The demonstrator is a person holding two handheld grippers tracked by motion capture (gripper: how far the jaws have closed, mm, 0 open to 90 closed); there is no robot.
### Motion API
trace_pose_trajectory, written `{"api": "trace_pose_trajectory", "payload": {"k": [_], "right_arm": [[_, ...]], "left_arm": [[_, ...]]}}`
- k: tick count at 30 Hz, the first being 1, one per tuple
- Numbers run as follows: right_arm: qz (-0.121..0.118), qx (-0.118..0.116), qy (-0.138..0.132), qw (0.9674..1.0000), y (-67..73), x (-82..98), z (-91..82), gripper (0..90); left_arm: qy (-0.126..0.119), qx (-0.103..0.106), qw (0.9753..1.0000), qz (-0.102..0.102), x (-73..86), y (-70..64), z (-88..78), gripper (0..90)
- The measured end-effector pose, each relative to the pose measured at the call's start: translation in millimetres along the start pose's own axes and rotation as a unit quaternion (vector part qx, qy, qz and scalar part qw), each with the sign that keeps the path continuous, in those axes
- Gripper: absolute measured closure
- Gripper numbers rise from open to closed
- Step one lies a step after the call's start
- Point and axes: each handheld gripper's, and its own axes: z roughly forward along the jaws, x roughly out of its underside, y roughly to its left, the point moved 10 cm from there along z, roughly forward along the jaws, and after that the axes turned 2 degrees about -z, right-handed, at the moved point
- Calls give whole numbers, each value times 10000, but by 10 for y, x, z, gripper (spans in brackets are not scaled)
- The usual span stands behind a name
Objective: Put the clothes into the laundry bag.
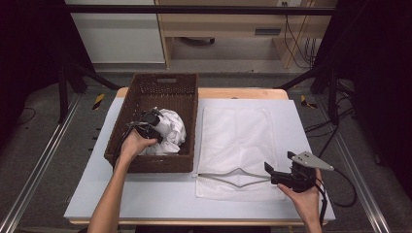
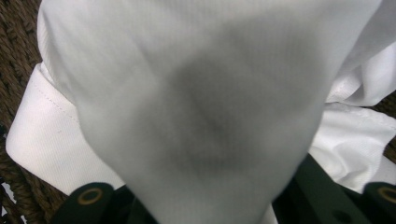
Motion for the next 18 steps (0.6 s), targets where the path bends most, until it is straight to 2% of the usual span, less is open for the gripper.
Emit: {"api": "trace_pose_trajectory", "payload": {"k": [2, 3, 5, 8, 9, 13, 14, 16, 17, 18], "right_arm": [[2, 3, -9, 10000, -5, 0, -1, 81], [1, 7, -5, 10000, -7, 3, -2, 81], [14, -2, -14, 10000, -7, 1, -3, 82], [10, 4, -17, 10000, -12, 1, -6, 83], [8, -1, -21, 10000, -13, 0, -7, 83], [7, -3, -23, 10000, -13, -1, -7, 82], [21, -2, -35, 10000, -13, -6, -6, 82], [9, 7, -43, 10000, -13, -12, -8, 81], [9, 7, -43, 10000, -13, -12, -8, 81], [23, 1, -57, 10000, -19, -18, -13, 80]], "left_arm": [[-72, 7, 10000, 25, -9, -5, -22, 733], [-196, -4, 9998, 18, -26, -13, -41, 737], [-243, -2, 9997, 24, -34, -14, -52, 746], [-522, -48, 9986, -45, -82, -1, -105, 752], [-492, -17, 9988, -48, -75, 3, -102, 752], [-512, -227, 9984, 27, -88, 21, -93, 711], [-494, -248, 9984, -81, -88, 40, -63, 559], [-634, -89, 9977, -239, -128, 41, -70, 379], [-634, -89, 9977, -239, -128, 41, -70, 286], [-767, -53, 9966, -287, -174, 40, -88, 202]]}}
